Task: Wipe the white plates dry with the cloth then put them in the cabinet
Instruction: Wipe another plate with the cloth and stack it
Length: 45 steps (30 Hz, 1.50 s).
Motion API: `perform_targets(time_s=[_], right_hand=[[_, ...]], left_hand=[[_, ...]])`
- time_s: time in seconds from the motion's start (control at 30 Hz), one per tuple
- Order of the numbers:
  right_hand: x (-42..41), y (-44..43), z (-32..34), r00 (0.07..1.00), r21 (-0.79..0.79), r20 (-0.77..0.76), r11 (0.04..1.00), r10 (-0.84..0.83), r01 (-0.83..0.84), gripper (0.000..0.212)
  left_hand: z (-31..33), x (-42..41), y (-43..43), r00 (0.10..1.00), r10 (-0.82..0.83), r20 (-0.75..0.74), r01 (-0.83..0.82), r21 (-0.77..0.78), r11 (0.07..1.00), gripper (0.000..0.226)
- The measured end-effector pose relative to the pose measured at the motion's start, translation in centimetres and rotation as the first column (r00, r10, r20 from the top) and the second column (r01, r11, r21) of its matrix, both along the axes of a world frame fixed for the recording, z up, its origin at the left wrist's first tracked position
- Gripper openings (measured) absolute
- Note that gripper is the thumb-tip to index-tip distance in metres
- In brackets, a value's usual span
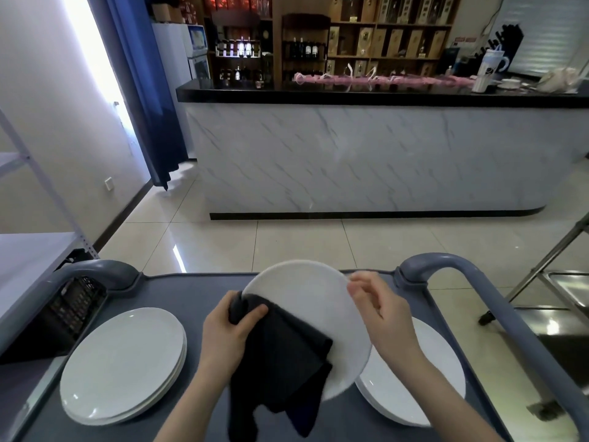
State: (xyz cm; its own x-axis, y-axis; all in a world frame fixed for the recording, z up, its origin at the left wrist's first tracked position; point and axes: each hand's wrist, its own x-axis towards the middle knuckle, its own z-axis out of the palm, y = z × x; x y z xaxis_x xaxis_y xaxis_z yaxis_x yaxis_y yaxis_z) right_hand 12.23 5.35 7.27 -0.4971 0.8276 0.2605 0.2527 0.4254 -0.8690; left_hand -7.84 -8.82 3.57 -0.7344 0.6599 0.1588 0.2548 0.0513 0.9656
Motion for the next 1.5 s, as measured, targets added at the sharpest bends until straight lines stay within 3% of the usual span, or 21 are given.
perform_targets(time_s=[0.07, 0.13, 0.2, 0.23, 0.37, 0.47, 0.6, 0.7, 0.8, 0.93, 1.03, 1.13, 1.2, 1.3, 1.4, 1.5], right_hand=[[-0.1, 0.6, 0.9, 0.977, 0.047, 0.152, 0.986, 0.149, -0.158, 0.033], [-1.0, 0.4, 1.3, 0.898, 0.106, 0.356, 0.944, 0.257, -0.312, 0.042], [-1.7, -0.2, 0.7, 0.822, 0.198, 0.51, 0.895, 0.253, -0.399, 0.038], [-1.9, -0.4, 0.4, 0.83, 0.223, 0.501, 0.89, 0.246, -0.398, 0.034], [-1.8, -1.0, -0.7, 0.936, 0.226, 0.279, 0.932, 0.217, -0.284, 0.034], [-1.5, -1.4, -1.4, 0.989, 0.131, 0.084, 0.983, 0.121, -0.131, 0.036], [-1.7, -2.0, -2.5, 0.961, -0.145, -0.177, 0.971, -0.214, 0.19, 0.041], [-1.9, -2.4, -3.4, 0.909, -0.288, -0.218, 0.914, -0.355, 0.288, 0.042], [-1.2, -1.9, -3.7, 0.954, -0.196, -0.16, 0.956, -0.252, 0.22, 0.035], [0.0, -0.3, -2.1, 1.0, -0.011, -0.021, 1.0, -0.003, 0.003, 0.037], [-0.4, 0.1, -1.3, 0.954, 0.1, 0.199, 0.964, 0.224, -0.247, 0.036], [-1.4, 0.2, -0.7, 0.913, 0.171, 0.307, 0.929, 0.267, -0.329, 0.041], [-1.4, 0.1, -0.5, 0.944, 0.178, 0.232, 0.944, 0.233, -0.277, 0.041], [-1.0, -0.1, -1.0, 0.999, 0.094, -0.025, 0.995, 0.026, -0.023, 0.043], [-1.6, -1.2, -1.8, 0.937, -0.164, -0.211, 0.955, -0.278, 0.246, 0.042], [-1.6, -1.3, -2.1, 0.945, -0.177, -0.185, 0.956, -0.268, 0.236, 0.041]], left_hand=[[0.8, -0.5, 0.0, 0.971, -0.134, -0.199, 0.117, -0.094, 0.989, 0.026], [1.7, -0.5, 0.5, 0.88, -0.303, -0.366, 0.244, -0.201, 0.949, 0.029], [2.3, -0.4, 1.0, 0.828, -0.379, -0.413, 0.306, -0.234, 0.923, 0.031], [2.3, -0.5, 1.2, 0.831, -0.378, -0.408, 0.311, -0.223, 0.924, 0.031], [1.6, -0.2, 1.3, 0.879, -0.313, -0.358, 0.269, -0.169, 0.948, 0.029], [1.2, -0.6, 1.3, 0.936, -0.183, -0.302, 0.154, -0.119, 0.981, 0.027], [-0.2, 0.0, 0.7, 1.0, -0.002, 0.026, 0.002, -0.031, 1.0, 0.011], [-1.5, 1.6, 0.4, 0.97, 0.072, 0.231, -0.064, -0.044, 0.997, 0.012], [-1.5, 1.4, 0.2, 0.982, 0.047, 0.183, -0.034, -0.073, 0.997, 0.034], [0.7, -0.2, 0.5, 0.986, -0.13, -0.107, 0.118, -0.111, 0.987, 0.032], [2.0, -0.6, 1.5, 0.893, -0.356, -0.275, 0.296, -0.236, 0.925, 0.031], [1.8, 0.1, 1.9, 0.842, -0.435, -0.318, 0.361, -0.267, 0.894, 0.03], [1.4, 0.1, 1.9, 0.906, -0.316, -0.282, 0.272, -0.184, 0.944, 0.027], [0.6, -0.1, 1.6, 0.99, -0.104, -0.094, 0.096, -0.082, 0.992, 0.018], [-0.6, 1.1, 0.9, 0.956, -0.067, 0.285, 0.063, 0.021, 0.998, 0.006], [-0.9, 1.5, 0.5, 0.941, -0.008, 0.339, 0.0, 0.022, 1.0, 0.017]])
